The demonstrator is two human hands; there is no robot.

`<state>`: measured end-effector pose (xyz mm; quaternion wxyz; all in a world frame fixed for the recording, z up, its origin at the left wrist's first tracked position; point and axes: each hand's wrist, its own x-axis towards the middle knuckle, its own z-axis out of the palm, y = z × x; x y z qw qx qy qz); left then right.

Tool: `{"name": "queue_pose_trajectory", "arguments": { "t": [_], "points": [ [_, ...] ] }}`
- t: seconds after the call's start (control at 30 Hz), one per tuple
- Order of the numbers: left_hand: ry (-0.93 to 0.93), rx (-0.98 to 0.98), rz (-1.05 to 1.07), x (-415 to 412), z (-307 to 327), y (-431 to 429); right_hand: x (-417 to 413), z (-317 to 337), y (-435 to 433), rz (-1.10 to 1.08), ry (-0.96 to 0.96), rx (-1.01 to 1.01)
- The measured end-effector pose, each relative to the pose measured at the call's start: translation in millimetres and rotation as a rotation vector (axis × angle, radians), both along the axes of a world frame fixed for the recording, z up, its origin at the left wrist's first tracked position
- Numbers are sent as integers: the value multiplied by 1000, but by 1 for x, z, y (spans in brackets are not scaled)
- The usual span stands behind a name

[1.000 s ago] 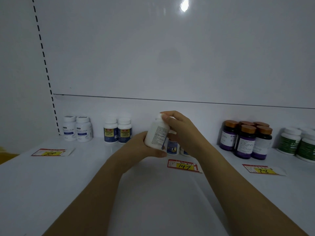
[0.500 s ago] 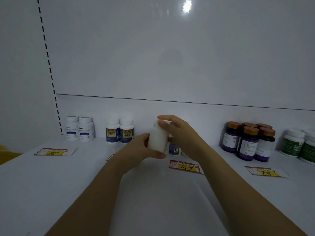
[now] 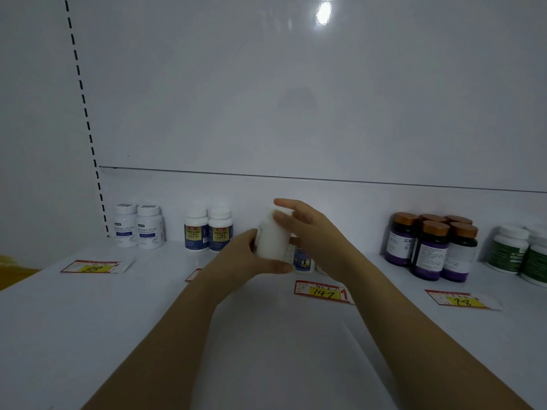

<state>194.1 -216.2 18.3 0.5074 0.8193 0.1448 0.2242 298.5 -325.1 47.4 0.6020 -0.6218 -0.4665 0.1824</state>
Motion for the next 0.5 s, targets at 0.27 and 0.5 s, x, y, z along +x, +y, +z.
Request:
{"name": "queue_pose_trajectory", "arguments": {
  "t": [0.27, 0.5],
  "points": [
    [32, -50, -111, -4, 0, 0, 8, 2, -7, -10, 63, 54],
    [0, 54, 35, -2, -1, 1, 0, 5, -6, -34, -59, -30]
  ]
}}
